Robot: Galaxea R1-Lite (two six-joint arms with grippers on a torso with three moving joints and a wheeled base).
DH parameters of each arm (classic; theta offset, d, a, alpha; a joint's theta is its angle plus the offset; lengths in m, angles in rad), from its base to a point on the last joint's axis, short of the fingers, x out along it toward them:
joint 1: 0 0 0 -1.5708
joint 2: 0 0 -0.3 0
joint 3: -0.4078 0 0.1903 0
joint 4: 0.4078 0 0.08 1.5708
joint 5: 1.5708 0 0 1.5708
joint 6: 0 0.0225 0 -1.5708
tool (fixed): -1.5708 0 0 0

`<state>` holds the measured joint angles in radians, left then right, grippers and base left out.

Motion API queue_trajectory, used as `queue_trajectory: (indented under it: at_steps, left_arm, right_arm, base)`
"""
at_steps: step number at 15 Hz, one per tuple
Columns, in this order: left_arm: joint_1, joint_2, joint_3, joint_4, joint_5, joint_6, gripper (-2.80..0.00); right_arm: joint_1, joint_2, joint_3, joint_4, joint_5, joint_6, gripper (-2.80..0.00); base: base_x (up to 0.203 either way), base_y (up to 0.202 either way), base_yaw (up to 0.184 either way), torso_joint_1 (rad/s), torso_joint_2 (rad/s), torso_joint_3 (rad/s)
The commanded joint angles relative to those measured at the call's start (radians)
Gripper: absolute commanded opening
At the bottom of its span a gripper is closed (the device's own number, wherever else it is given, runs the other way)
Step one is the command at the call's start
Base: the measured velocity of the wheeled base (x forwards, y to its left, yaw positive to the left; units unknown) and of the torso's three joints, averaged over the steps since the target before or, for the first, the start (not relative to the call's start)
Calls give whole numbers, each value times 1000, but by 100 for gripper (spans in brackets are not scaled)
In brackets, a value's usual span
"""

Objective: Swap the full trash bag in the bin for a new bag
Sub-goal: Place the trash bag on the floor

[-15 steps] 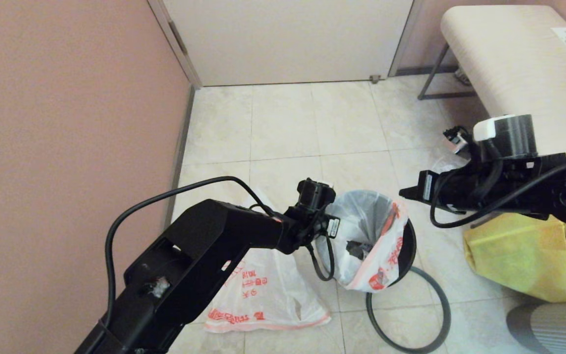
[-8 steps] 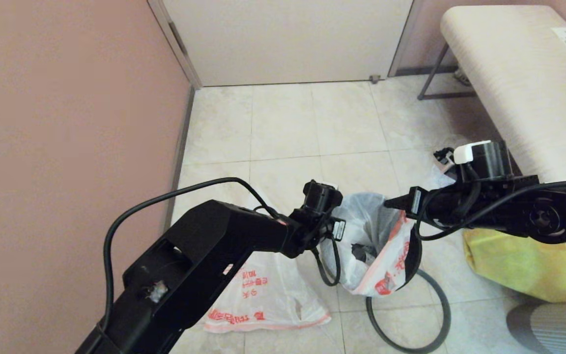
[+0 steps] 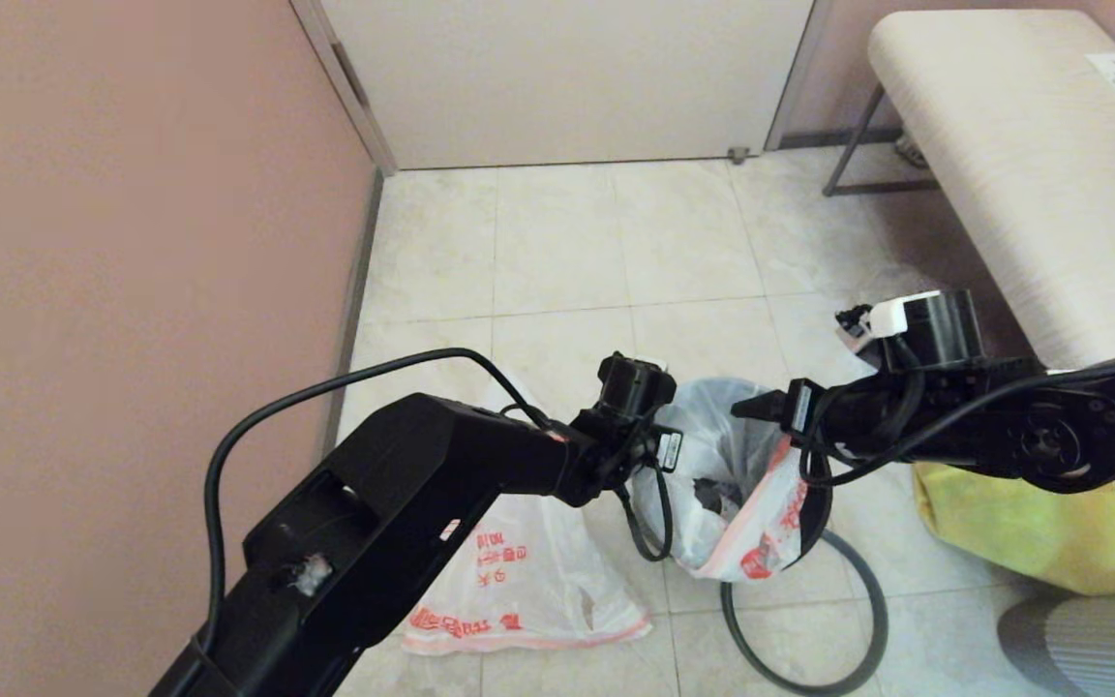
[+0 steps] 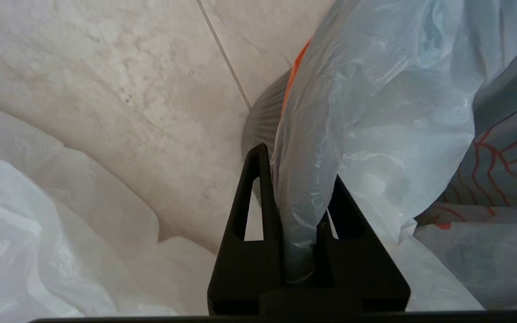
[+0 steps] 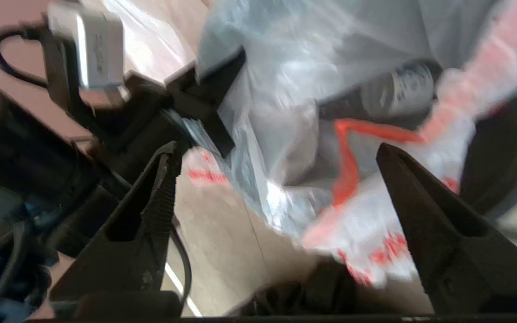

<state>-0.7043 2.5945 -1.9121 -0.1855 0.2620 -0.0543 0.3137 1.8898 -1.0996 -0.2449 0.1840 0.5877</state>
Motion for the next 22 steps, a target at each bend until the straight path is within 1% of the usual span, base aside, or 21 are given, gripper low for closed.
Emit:
queue_trajectory:
  at_steps: [1,2,4,5,12,13,14,16,17,18,20,21,22]
  left_arm:
    - [0,-4,11,-2,2,-1,-280]
    - [0,-4,18,-2,1,-1,-280]
    - [0,-2,18,-2,0,-2,-280]
    - [-1,-2,18,-2,1,-7,-280]
    - [-3,-7,21,-2,2,-16,-280]
    - [-2,-7,21,-2,2,-16,-280]
    - [-2,-7,19,-2,2,-16,-280]
    - [-1,-7,26,-3,2,-18,-280]
    - [-1,-7,32,-3,2,-18,-280]
    - [-1,-4,38,-3,2,-18,-280]
    - [-1,6,39,-3,3,-18,-280]
    - [0,9,38,-3,3,-18,-280]
    - [0,12,37,-4,3,-18,-280]
  right_arm:
    - [9,39,-6,-40,1,3,0]
    - [10,59,-8,-73,2,3,0]
    - [10,94,-23,-96,2,3,0]
    - [9,102,-34,-97,3,3,-280]
    - [10,116,-66,-102,9,9,-280]
    - [12,99,-66,-103,16,30,-280]
    - [15,75,-65,-106,51,65,-280]
    - [4,26,-58,-112,192,153,-280]
    - [-5,17,-57,-118,235,187,-280]
    - [-7,15,-55,-142,259,210,-280]
    - [-8,-4,-50,-166,273,248,-280]
    - [-8,-13,-49,-167,275,253,-280]
    - [-7,-28,-47,-166,296,254,-280]
  base:
    - [0,0,0,0,0,0]
    - [0,0,0,0,0,0]
    - [0,0,0,0,0,0]
    - [0,0,0,0,0,0]
    - [0,0,0,0,0,0]
    - [0,0,0,0,0,0]
    - [0,0,0,0,0,0]
    - [0,0,0,0,0,0]
    - [0,0,0,0,0,0]
    - [0,0,0,0,0,0]
    - [0,0,0,0,0,0]
    - [0,0,0,0,0,0]
    - [0,0,0,0,0,0]
